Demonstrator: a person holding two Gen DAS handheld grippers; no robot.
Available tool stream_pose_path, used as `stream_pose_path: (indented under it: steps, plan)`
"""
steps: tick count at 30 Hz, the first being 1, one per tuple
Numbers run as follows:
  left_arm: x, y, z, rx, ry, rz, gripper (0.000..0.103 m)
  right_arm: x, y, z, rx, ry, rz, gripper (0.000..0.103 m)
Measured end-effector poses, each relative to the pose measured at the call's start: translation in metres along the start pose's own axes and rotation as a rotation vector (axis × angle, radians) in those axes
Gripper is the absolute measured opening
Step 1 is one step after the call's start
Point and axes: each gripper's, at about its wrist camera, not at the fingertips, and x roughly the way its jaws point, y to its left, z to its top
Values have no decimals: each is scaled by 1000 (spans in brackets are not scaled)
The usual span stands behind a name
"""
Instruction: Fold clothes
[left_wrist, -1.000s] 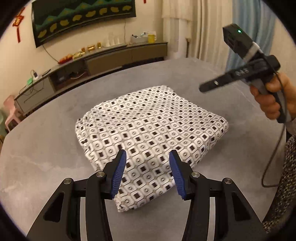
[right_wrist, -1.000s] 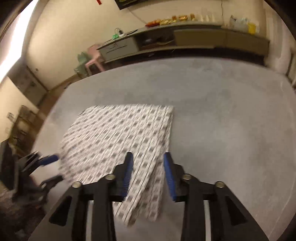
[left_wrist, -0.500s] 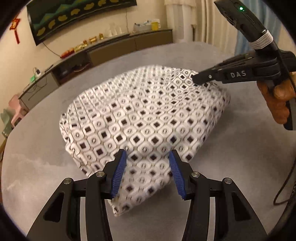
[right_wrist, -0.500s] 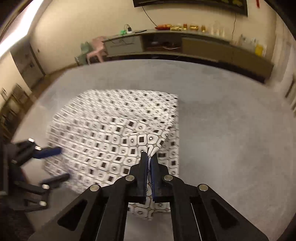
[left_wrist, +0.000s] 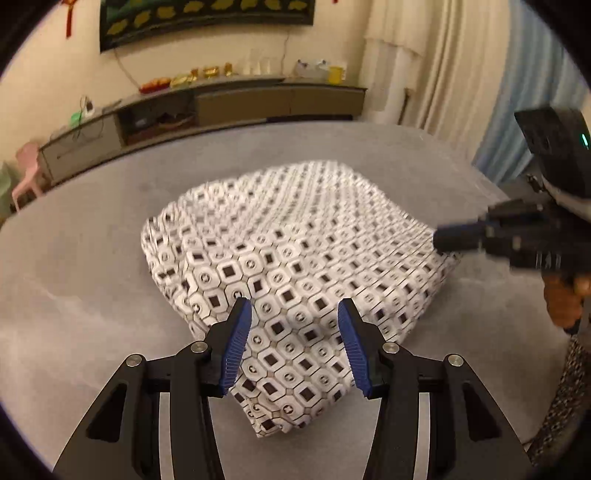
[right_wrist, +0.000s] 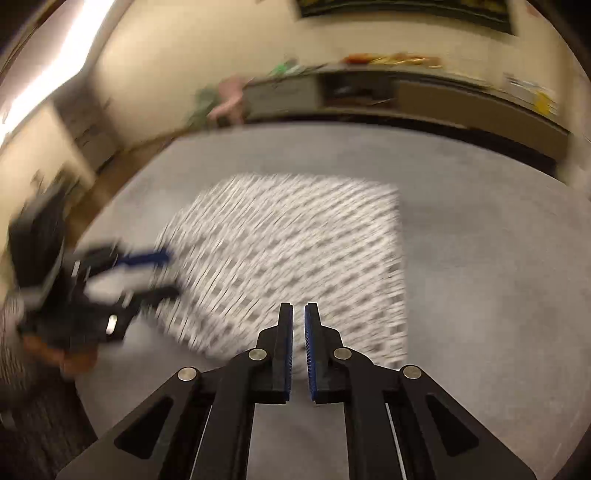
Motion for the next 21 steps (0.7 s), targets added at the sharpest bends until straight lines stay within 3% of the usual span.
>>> stream_pose_path:
  steps: [2, 7, 12, 14, 16, 21]
  plan:
    - [17, 1, -8, 16, 63, 11, 51, 29, 0, -5, -5, 52, -58, 7]
    - [2, -1, -4, 41, 20, 1, 51, 32, -17, 0, 112, 70, -61, 4]
    - [-15, 29, 35, -29, -68, 20, 51, 3, -4, 2, 96, -34, -75, 9]
    - [-3, 49, 43, -94, -42, 14, 51, 5, -1, 14, 78, -56, -81, 9]
    - [22, 63, 38, -142, 33, 13, 51, 20, -7, 18, 66, -21, -91, 9]
    - [25, 51, 22, -125, 17, 82, 51, 40, -15, 22, 57, -20, -142, 9]
